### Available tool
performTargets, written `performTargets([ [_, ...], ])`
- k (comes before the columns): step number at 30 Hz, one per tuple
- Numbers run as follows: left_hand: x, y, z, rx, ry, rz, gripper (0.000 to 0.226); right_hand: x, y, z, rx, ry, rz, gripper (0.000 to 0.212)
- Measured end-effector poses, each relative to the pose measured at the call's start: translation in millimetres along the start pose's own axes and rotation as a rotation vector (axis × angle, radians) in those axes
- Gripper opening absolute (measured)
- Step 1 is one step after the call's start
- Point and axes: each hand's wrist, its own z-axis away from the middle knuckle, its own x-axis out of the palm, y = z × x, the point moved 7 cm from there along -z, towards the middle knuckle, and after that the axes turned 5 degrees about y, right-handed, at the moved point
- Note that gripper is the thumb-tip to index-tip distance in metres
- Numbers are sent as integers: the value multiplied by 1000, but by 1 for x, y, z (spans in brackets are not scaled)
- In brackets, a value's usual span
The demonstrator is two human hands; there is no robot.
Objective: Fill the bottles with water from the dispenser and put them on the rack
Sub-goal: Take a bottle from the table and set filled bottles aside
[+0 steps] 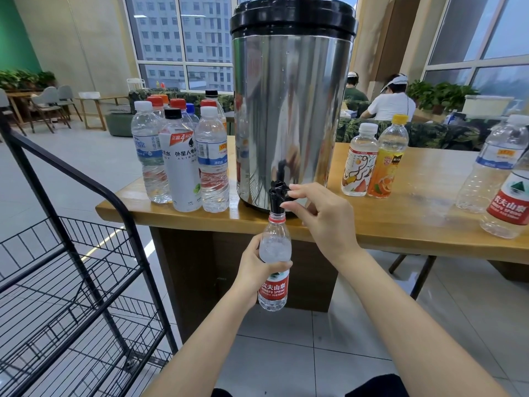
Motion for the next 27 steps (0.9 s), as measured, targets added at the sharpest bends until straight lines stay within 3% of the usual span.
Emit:
performTargets([
  [20, 1, 1, 0, 1, 6, 20, 64, 3, 2, -1, -118, 14, -69, 27],
  [27, 0, 1, -1, -1, 14, 31, 66, 5, -8, -9, -199, 85, 8, 23],
])
